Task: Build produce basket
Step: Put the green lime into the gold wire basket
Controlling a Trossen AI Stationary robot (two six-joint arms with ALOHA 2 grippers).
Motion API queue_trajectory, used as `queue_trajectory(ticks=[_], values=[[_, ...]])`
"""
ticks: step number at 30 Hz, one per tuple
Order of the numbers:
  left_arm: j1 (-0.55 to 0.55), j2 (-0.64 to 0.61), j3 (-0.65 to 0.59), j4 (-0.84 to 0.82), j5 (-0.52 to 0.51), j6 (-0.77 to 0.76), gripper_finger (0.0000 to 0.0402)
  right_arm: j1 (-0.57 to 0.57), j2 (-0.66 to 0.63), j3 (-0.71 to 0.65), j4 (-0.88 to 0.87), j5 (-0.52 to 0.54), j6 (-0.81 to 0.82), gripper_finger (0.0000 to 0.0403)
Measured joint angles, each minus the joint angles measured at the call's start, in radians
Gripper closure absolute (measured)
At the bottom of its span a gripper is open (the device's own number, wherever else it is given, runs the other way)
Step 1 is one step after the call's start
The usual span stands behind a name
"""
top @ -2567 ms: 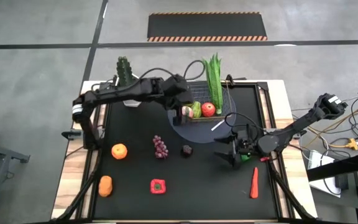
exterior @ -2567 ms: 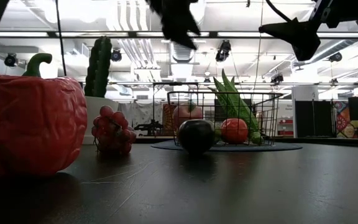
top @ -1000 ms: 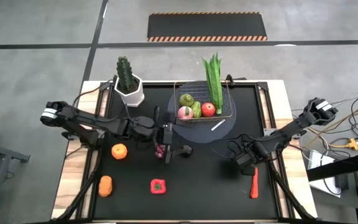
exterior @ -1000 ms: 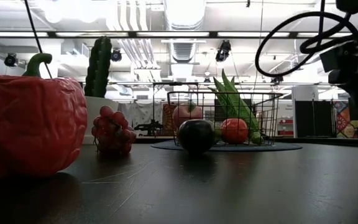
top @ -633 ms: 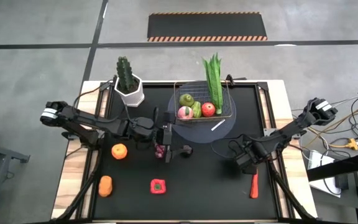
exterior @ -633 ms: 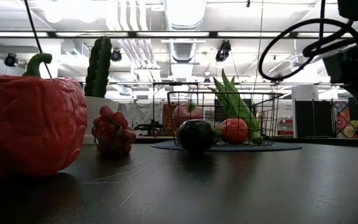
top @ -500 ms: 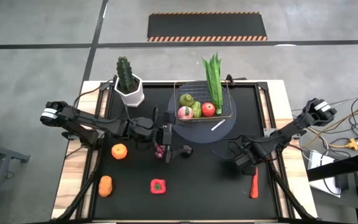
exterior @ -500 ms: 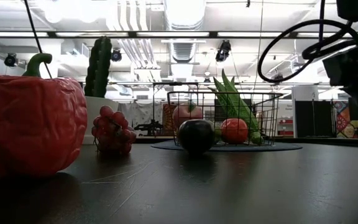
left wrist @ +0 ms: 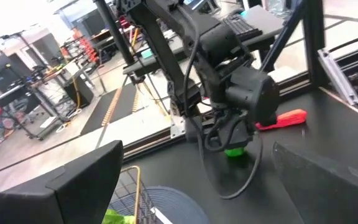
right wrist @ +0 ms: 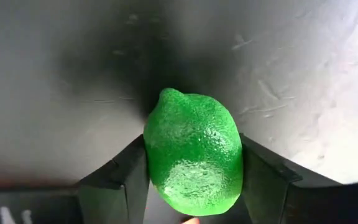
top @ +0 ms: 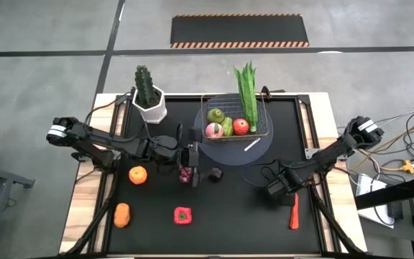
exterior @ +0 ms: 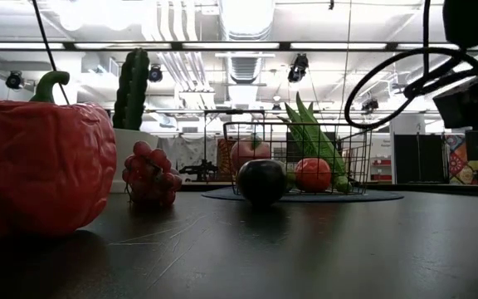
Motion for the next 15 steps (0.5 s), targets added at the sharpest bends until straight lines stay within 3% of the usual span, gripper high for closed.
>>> queue_trajectory(ticks=[3, 9, 12, 15], values=[[0.0, 0.0, -0.005, 0.003, -0.008, 0.001, 0.0009, 0.001, -0.036, 0.028, 0.032, 0.004, 0.037, 0.0219], [0.0, 0.001, -0.011, 0.007, -0.008, 0.002, 0.0009, 0.0, -0.1, 0.035, 0.213, 0.165, 0.04, 0.0215], [0.0, 0.001, -0.024, 0.021, -0.01, 0.003, 0.0009, 0.001, -0.129, 0.032, 0.356, 0.293, 0.021, 0.0213], [0.0, -0.001, -0.026, 0.03, -0.07, 0.025, 0.0009, 0.001, -0.145, 0.029, 0.507, 0.492, -0.032, 0.0212]])
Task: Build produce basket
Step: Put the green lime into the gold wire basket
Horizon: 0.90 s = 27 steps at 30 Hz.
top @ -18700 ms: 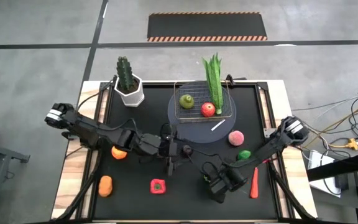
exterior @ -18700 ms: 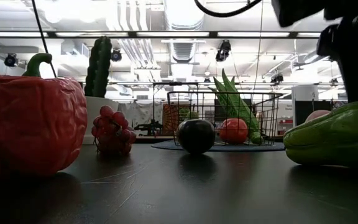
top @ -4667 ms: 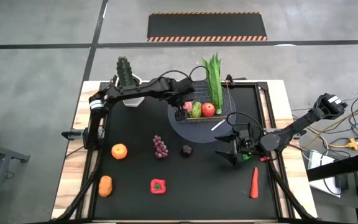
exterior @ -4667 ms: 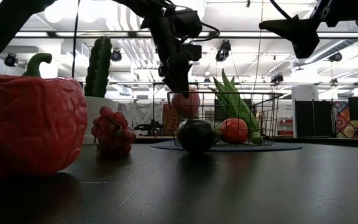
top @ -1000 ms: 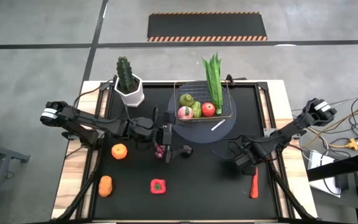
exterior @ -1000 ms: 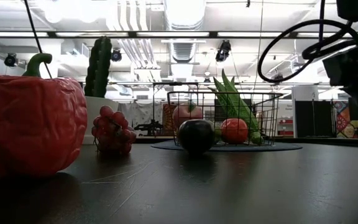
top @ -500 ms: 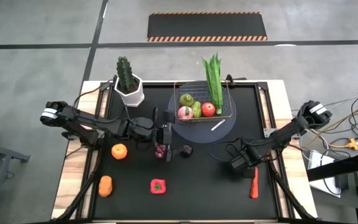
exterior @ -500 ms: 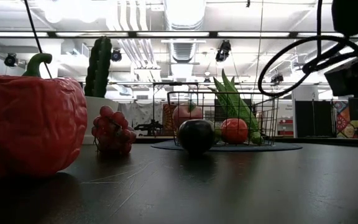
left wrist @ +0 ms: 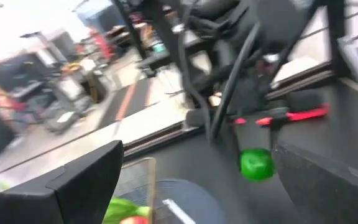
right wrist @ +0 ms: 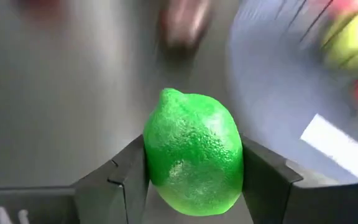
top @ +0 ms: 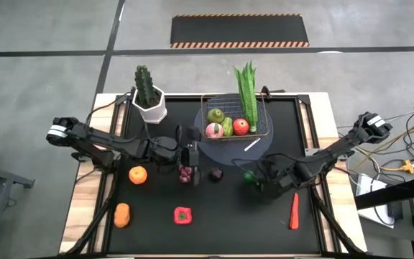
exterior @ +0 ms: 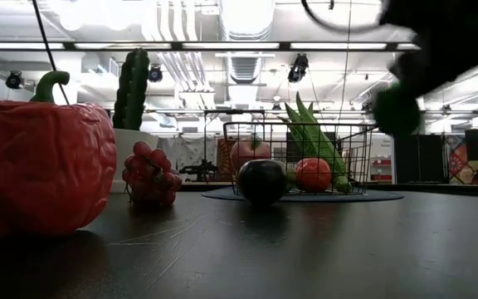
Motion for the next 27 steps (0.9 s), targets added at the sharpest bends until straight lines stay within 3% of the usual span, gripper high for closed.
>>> queue_trajectory(ticks=[5, 8, 10, 17, 23, 27], values=[[0.001, -0.036, -0.007, 0.041, -0.104, 0.028, 0.0009, -0.025, -0.002, 0.007, 0.274, 0.412, -0.203, 0.0211], [0.002, -0.053, -0.035, 0.043, -0.119, 0.028, 0.0009, -0.089, -0.004, 0.031, 0.417, 0.52, -0.313, 0.0211], [0.002, -0.058, -0.054, 0.032, -0.12, 0.028, 0.0009, -0.161, -0.005, 0.06, 0.442, 0.502, -0.323, 0.0212], [0.002, -0.065, -0.064, 0.043, -0.127, 0.046, 0.0009, -0.466, 0.021, 0.126, 0.427, 0.211, -0.295, 0.0215], [0.002, -0.065, -0.071, 0.044, -0.143, 0.047, 0.0009, -0.667, 0.061, 0.137, 0.334, 0.181, -0.249, 0.0211], [0.012, -0.066, -0.071, 0.051, -0.148, 0.048, 0.0009, -0.741, 0.095, 0.134, 0.303, 0.07, -0.208, 0.021]])
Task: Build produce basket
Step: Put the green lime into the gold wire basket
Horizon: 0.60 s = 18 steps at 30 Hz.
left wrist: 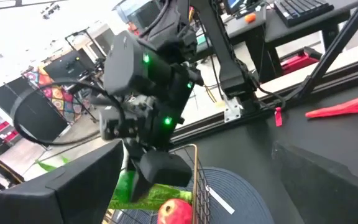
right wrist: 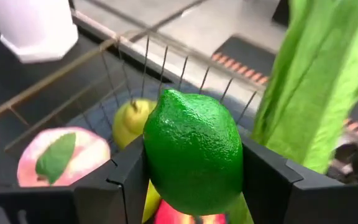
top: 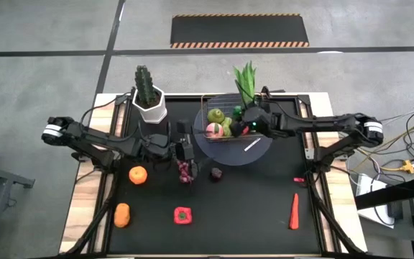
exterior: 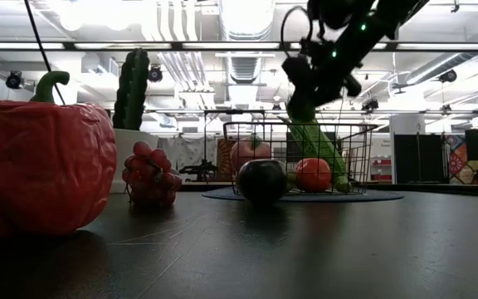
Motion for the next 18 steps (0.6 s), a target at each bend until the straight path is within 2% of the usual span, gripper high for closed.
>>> queue_trajectory(ticks=[2, 7, 18], values=[[0.005, 0.0, 0.0, 0.0, 0.0, 0.0, 0.0009, -0.018, 0.019, 0.0, 0.002, -0.04, 0.002, 0.021], [0.009, 0.0, -0.005, 0.019, -0.001, 0.0, 0.0009, -0.028, 0.056, 0.004, 0.005, -0.044, 0.002, 0.0203], [0.009, 0.0, -0.005, 0.02, -0.001, 0.006, 0.0009, -0.045, 0.065, 0.006, 0.008, -0.043, 0.016, 0.012]])
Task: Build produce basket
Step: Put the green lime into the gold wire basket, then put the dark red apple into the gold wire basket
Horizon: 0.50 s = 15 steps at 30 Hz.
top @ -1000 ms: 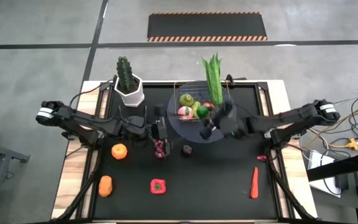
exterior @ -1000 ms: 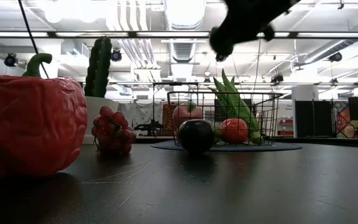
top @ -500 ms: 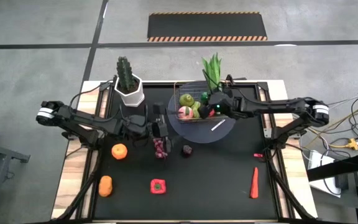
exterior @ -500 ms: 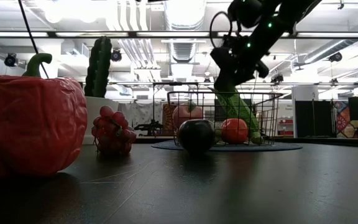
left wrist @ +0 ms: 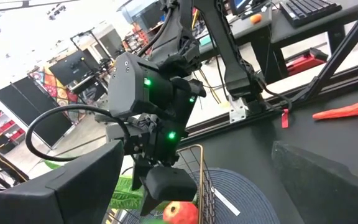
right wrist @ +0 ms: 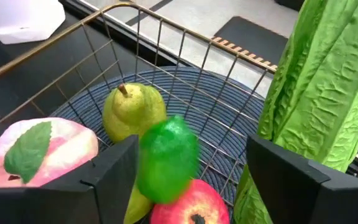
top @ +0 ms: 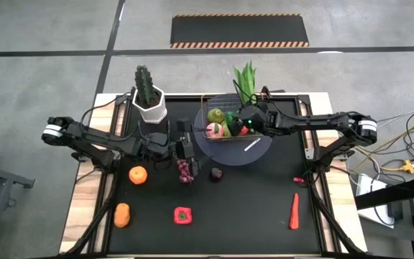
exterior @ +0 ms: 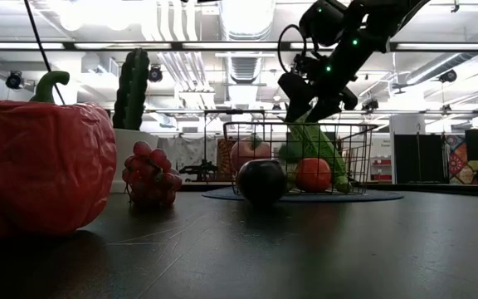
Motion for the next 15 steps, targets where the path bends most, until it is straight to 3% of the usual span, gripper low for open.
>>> queue_trajectory(ticks=[7, 15], values=[[0.0, 0.0, 0.0, 0.0, 0.0, -0.001, 0.0009, 0.003, -0.066, 0.0, -0.006, -0.043, -0.009, 0.01], [-0.011, 0.0, -0.003, 0.001, 0.01, -0.048, 0.0009, 0.07, -0.252, 0.0, -0.067, -0.411, -0.019, 0.0127]])
